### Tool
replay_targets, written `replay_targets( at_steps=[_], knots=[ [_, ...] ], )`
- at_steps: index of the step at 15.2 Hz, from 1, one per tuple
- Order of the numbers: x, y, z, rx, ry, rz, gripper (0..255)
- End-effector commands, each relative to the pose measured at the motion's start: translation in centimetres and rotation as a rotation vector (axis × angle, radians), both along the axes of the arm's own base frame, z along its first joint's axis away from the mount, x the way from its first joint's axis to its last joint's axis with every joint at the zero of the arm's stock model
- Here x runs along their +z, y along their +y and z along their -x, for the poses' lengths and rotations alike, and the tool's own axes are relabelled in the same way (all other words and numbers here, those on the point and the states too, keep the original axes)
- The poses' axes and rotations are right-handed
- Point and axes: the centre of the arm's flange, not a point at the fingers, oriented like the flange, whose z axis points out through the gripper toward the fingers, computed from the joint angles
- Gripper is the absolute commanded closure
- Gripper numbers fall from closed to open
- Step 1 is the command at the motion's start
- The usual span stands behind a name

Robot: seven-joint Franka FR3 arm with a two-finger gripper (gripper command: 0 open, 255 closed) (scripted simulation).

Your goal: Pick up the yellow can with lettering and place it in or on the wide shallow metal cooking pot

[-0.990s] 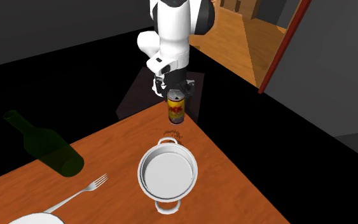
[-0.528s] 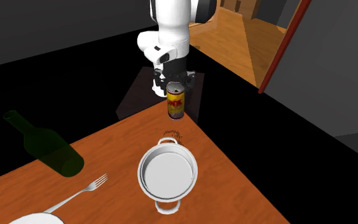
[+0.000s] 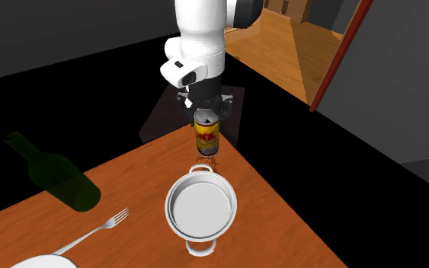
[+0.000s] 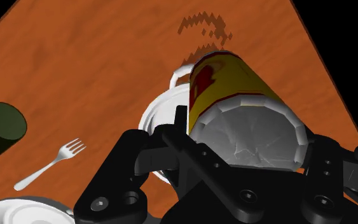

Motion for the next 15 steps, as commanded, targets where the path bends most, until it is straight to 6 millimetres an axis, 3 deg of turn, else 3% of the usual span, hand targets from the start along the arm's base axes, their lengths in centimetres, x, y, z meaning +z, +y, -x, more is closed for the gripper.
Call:
replay_targets(
  at_steps=[1,10,15],
  knots=[
    [0.3,-0.1,-2.5,0.000,0.000,0.000,255],
    [2.6,0.6,-13.9,0.000,0.000,0.000,255],
    [-0.1,0.6,-13.9,0.000,0.000,0.000,255]
  ],
)
